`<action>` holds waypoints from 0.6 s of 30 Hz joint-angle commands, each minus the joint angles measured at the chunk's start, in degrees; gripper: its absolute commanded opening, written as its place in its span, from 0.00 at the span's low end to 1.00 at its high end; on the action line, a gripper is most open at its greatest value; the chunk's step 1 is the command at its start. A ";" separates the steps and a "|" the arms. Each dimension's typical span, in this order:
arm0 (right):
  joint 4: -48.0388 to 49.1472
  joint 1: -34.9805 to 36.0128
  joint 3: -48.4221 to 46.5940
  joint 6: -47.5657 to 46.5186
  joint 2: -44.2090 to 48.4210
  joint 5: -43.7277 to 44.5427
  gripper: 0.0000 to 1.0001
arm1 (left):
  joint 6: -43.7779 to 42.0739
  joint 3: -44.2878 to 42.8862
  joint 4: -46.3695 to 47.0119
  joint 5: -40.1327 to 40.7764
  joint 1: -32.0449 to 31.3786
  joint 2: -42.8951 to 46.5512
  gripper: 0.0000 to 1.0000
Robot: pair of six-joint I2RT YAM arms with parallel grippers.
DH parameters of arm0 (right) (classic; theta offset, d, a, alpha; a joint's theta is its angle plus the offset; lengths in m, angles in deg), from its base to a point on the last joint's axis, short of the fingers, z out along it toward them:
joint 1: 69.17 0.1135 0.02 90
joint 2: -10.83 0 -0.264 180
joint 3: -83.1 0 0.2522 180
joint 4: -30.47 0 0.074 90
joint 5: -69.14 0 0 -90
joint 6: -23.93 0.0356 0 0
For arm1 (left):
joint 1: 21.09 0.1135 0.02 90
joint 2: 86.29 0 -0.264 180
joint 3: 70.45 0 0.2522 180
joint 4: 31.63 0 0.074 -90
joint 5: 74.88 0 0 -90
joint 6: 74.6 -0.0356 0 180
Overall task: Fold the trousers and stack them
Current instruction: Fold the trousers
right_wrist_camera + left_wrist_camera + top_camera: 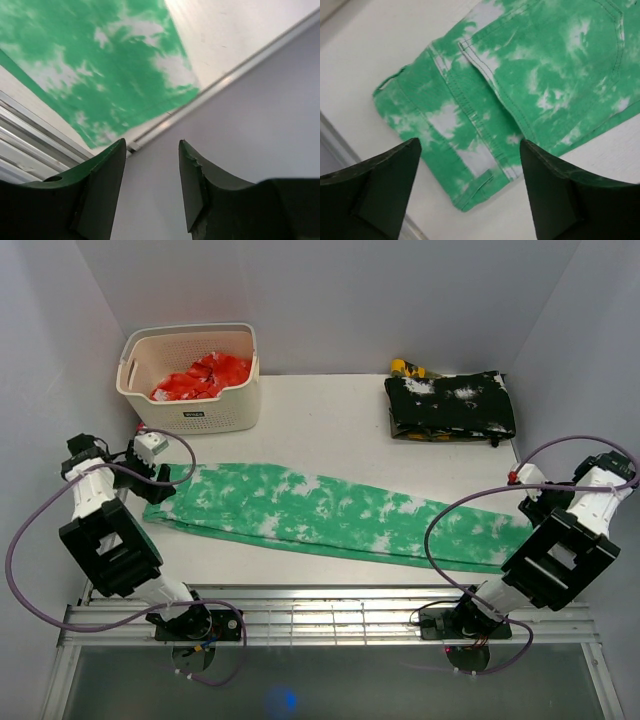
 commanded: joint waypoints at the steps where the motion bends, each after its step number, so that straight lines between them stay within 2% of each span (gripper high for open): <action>1: -3.06 1.69 4.02 8.77 -1.79 0.41 0.52 | 8.62 2.23 3.31 2.12 -2.08 -3.85 0.88; 5: 3.44 7.21 12.44 15.63 0.22 5.40 0.47 | 14.15 5.66 7.96 10.18 -4.89 -7.99 0.67; 8: 10.12 9.78 21.14 16.27 2.07 11.37 0.43 | 14.95 9.87 10.51 14.94 -4.90 -10.19 0.52; 10: 13.46 9.87 24.86 14.52 2.60 14.11 0.40 | 12.60 12.42 11.49 18.90 -4.90 -9.93 0.43; 12: 15.67 9.96 26.90 11.88 2.87 16.33 0.35 | 10.13 15.07 10.01 18.39 -4.90 -8.53 0.43; 13: 15.07 10.48 26.11 11.70 3.04 15.37 0.34 | 8.99 14.99 8.69 16.47 -4.90 -6.35 0.48; 14: 11.84 11.27 24.63 11.87 3.39 10.83 0.34 | 6.80 13.07 6.76 14.10 -4.90 -5.19 0.52; 16: 7.44 15.64 17.17 14.76 3.57 6.24 0.36 | 4.68 9.73 0.52 4.91 -5.25 -1.69 0.61; 18: 2.96 19.87 8.76 20.79 3.39 -0.85 0.39 | 5.27 5.17 -0.99 0.39 -7.70 0.52 0.71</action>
